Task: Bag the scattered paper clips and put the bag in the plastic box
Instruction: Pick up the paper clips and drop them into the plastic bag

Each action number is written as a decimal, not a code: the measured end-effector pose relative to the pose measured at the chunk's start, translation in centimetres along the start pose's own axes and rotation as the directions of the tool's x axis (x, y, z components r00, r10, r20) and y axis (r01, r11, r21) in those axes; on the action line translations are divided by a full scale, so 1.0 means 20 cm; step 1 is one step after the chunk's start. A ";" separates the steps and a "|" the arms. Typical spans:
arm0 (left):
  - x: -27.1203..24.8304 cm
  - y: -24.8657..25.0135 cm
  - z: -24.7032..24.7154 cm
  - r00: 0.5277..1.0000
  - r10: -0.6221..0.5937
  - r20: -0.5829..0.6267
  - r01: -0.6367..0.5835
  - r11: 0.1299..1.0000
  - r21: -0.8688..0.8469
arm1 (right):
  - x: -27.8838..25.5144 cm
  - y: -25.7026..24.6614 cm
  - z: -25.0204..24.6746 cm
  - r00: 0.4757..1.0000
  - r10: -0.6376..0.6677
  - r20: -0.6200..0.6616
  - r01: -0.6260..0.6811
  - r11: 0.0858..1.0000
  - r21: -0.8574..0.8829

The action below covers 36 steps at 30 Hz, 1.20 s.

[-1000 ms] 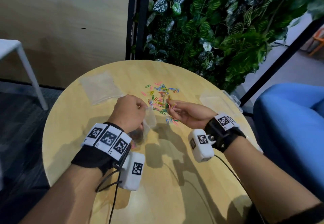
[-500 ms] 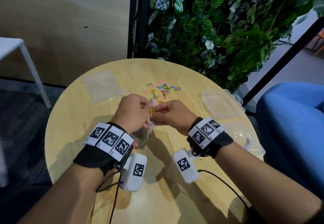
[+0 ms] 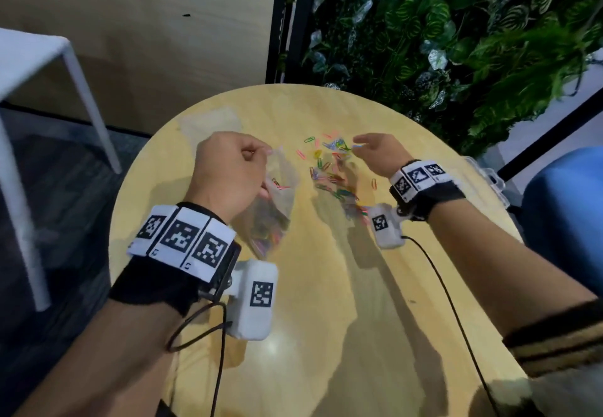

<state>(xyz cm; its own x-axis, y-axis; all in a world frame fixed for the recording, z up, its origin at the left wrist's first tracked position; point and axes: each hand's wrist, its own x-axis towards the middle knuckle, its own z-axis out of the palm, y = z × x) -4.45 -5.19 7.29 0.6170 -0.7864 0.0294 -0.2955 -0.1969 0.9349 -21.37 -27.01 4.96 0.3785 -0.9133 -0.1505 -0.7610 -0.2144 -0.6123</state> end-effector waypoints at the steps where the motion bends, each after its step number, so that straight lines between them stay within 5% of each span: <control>1: 0.01 0.00 0.00 1.000 0.009 -0.009 -0.009 1.000 0.003 | 0.08 0.06 0.02 0.997 0.075 -0.023 -0.078 0.982 -0.174; 3: 0.01 0.00 0.01 0.999 0.035 -0.010 -0.035 0.999 0.021 | 0.19 0.12 0.07 0.983 0.172 -0.058 -0.181 0.954 -0.240; 7: 0.02 0.00 0.03 0.999 0.029 0.029 -0.030 0.999 0.028 | 0.33 0.09 0.19 0.988 0.139 -0.062 -0.150 0.954 -0.260; 11: 0.02 -0.01 0.01 0.999 0.010 0.048 -0.011 1.000 0.024 | 0.44 -0.03 0.25 0.999 0.001 0.044 0.016 0.921 -0.389; 16: 0.03 -0.01 0.02 0.998 0.009 0.058 -0.011 1.000 0.029 | 0.45 -0.08 0.28 0.957 -0.140 0.254 0.272 0.740 -0.616; 19: 0.03 -0.01 0.05 0.997 0.029 0.067 -0.034 0.997 0.068 | 0.40 -0.07 0.29 0.960 -0.154 0.233 0.274 0.674 -0.685; 23: 0.00 0.01 0.09 0.993 0.039 0.111 -0.050 0.994 0.098 | 0.30 -0.05 0.23 0.978 -0.191 0.085 0.200 0.736 -0.647; 27: -0.02 0.03 0.11 0.990 0.032 0.136 -0.047 0.993 0.112 | 0.21 0.05 0.10 0.991 -0.117 -0.059 0.082 0.905 -0.417; 30: -0.04 0.04 0.13 0.988 0.032 0.152 -0.051 0.991 0.121 | 0.08 0.11 0.00 0.985 0.094 -0.144 -0.077 0.990 0.122; 33: -0.06 0.04 0.16 0.985 0.036 0.167 -0.058 0.990 0.127 | -0.07 0.10 -0.07 0.980 0.175 0.095 -0.196 0.754 0.627; 36: -0.08 0.05 0.19 0.986 0.032 0.163 -0.051 0.992 0.117 | -0.26 0.00 -0.10 0.950 0.062 0.305 -0.299 0.459 0.837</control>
<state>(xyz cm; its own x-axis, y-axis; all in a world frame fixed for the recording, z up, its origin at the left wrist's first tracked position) -8.51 -6.41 6.75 0.4805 -0.8770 0.0013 -0.4097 -0.2232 0.8845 -24.32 -22.97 7.32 0.4734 -0.7755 -0.4177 -0.0211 0.4641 -0.8855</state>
